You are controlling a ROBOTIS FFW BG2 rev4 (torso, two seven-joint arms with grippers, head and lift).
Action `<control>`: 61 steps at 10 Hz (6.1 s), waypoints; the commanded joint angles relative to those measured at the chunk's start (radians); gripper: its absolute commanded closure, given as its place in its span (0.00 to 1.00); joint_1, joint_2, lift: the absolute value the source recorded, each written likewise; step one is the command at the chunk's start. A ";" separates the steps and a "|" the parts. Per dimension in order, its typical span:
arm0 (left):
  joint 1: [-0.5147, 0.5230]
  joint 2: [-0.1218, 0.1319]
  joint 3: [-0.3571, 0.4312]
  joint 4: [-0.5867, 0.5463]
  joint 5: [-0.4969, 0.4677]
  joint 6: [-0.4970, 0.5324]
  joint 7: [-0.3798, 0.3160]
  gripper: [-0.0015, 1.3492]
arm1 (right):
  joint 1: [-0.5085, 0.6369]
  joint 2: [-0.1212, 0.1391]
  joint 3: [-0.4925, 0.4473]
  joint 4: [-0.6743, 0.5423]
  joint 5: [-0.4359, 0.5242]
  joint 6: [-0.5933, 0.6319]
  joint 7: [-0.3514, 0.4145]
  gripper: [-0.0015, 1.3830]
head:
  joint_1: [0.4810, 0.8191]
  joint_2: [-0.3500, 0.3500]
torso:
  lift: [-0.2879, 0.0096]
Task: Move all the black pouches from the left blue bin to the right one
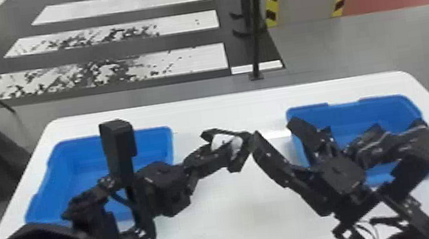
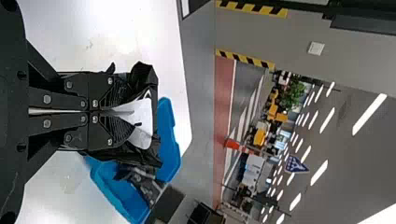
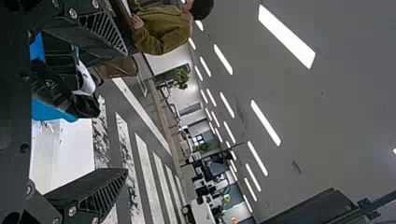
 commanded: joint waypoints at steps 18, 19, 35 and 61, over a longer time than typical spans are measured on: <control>0.059 0.009 -0.042 -0.031 0.126 0.002 0.006 0.14 | -0.136 -0.015 -0.120 0.149 -0.094 0.039 0.014 0.92 | 0.63 0.37 | 0.50; 0.084 0.004 -0.026 -0.053 0.126 0.000 0.005 0.16 | -0.158 -0.015 -0.190 0.191 -0.066 0.056 0.014 0.92 | 0.63 0.33 | 0.50; 0.700 -0.215 0.457 -0.208 -0.245 -0.769 0.114 0.16 | 0.517 0.202 -0.531 -0.310 0.426 -0.108 -0.002 0.14 | 0.63 0.52 | 0.50; 0.682 -0.201 0.403 -0.208 -0.211 -0.715 0.124 0.16 | 0.412 0.202 -0.401 -0.204 0.366 -0.113 0.000 0.14 | 0.63 0.60 | 0.50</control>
